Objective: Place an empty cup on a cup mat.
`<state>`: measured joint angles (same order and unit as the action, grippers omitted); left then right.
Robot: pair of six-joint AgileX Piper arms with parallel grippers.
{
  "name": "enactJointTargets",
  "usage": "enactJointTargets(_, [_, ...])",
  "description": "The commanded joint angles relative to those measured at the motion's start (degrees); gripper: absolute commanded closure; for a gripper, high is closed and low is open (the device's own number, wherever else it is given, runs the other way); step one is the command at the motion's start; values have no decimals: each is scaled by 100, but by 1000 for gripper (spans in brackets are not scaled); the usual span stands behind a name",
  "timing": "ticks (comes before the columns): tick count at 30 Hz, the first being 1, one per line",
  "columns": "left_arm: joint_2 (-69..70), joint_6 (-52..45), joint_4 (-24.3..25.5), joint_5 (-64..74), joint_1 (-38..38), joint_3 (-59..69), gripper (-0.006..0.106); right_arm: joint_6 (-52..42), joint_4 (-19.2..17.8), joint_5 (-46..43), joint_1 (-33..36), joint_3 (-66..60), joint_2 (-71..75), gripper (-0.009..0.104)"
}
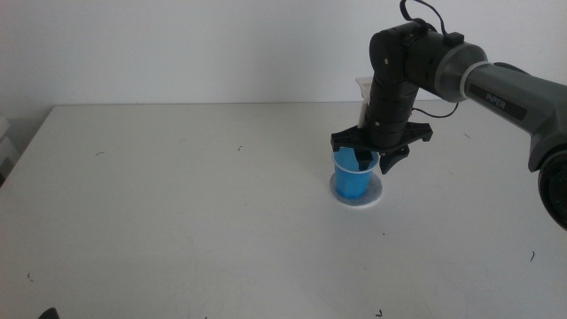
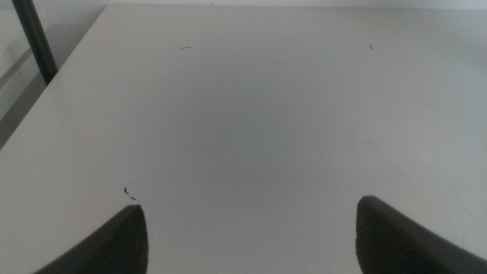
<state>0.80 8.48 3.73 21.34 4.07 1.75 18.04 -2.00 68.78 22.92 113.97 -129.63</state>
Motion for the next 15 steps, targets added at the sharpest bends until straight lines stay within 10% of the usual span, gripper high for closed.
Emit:
enactJointTargets(1, [17,62,2,-384,-6,-34,-5,-66,-86,-19,-38,137,401,49])
enactJointTargets(8, [17,62,2,-384,-6,-34,-5,-73,-109,84,-43,137,839,15])
enactJointTargets(15, [17,62,2,-384,-6,-34,-5,-61,-272,390,-90,18,1937,9])
